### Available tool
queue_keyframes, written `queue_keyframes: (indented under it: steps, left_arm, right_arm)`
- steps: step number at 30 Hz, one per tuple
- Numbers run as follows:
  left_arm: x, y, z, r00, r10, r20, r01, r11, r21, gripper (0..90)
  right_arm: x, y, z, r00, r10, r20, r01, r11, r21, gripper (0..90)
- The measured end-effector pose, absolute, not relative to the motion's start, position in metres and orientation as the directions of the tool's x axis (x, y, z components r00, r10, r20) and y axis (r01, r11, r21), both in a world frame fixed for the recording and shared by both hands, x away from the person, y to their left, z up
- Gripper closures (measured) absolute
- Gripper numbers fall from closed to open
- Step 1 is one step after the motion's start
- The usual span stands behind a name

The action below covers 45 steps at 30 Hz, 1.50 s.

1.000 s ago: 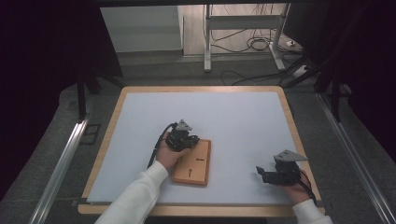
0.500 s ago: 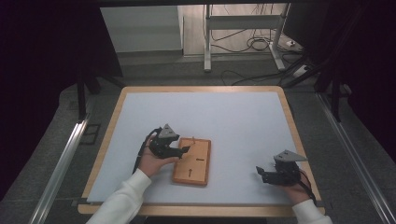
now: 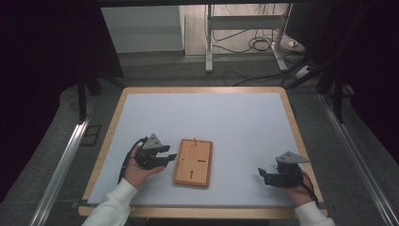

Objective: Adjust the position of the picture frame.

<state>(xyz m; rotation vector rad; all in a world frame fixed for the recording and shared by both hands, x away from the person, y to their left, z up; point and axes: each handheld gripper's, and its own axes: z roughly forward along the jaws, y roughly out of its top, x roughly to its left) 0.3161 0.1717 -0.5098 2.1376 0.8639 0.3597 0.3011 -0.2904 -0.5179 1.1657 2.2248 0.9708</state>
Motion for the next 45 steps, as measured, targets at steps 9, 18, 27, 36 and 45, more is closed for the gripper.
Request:
queue_keyframes:
  steps: [9, 18, 27, 36, 45]
  left_arm:
    - [0.3, 0.169, -0.515, 0.793, 0.606, -0.062, 0.474, -0.551, 0.687, 89.6]
    - [0.287, 0.174, -0.52, 0.799, 0.598, -0.061, 0.477, -0.571, 0.668, 89.7]
    - [0.279, 0.167, -0.527, 0.815, 0.576, -0.066, 0.472, -0.594, 0.652, 89.8]
    - [0.28, 0.167, -0.529, 0.817, 0.573, -0.074, 0.48, -0.602, 0.638, 89.9]
    - [0.28, 0.165, -0.532, 0.815, 0.576, -0.066, 0.482, -0.61, 0.629, 89.9]
  right_arm:
    - [0.301, -0.29, -0.519, -0.545, 0.836, -0.066, 0.524, 0.402, 0.751, 16.2]
    - [0.301, -0.29, -0.519, -0.545, 0.835, -0.073, 0.523, 0.407, 0.749, 16.2]
    - [0.302, -0.289, -0.52, -0.544, 0.836, -0.076, 0.524, 0.409, 0.747, 16.1]
    - [0.302, -0.289, -0.52, -0.543, 0.836, -0.076, 0.524, 0.409, 0.747, 16.1]
    - [0.302, -0.289, -0.52, -0.543, 0.837, -0.076, 0.525, 0.408, 0.747, 16.2]
